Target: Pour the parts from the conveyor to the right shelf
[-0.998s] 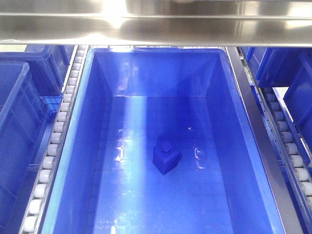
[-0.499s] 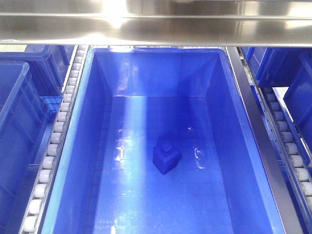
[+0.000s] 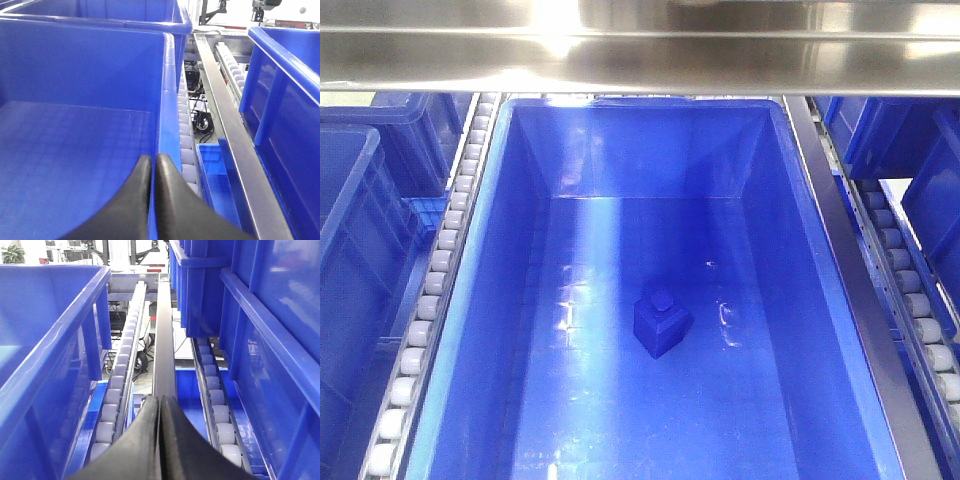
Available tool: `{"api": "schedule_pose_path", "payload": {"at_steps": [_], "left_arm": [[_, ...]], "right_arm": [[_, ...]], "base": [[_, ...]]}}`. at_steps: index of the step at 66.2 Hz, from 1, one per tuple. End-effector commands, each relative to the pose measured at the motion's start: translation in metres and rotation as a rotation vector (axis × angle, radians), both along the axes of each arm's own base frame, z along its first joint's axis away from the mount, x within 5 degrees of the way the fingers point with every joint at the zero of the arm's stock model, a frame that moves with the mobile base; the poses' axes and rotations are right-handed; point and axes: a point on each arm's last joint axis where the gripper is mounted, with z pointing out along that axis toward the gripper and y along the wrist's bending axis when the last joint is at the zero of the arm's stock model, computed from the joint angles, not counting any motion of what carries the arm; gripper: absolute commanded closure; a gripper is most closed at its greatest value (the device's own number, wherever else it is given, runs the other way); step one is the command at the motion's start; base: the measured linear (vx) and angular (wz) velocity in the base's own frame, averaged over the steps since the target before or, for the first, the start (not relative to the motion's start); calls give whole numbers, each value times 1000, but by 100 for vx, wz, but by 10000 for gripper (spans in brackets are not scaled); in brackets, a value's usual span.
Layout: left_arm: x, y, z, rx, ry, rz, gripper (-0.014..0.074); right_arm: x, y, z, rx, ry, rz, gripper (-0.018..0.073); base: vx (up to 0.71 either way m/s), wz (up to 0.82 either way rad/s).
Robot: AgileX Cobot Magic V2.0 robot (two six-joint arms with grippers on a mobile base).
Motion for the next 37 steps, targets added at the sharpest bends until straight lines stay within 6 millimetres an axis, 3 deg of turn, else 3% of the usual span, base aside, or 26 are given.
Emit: {"api": "schedule_pose_path", "payload": {"at_steps": [1, 37], "left_arm": [[1, -2, 14, 0, -80, -21, 603], [1, -2, 14, 0, -80, -21, 603]], "right_arm": [[0, 0, 5, -12, -84, -2, 567], [0, 0, 5, -12, -83, -2, 567]], "base": [[0, 0], [0, 0]]}}
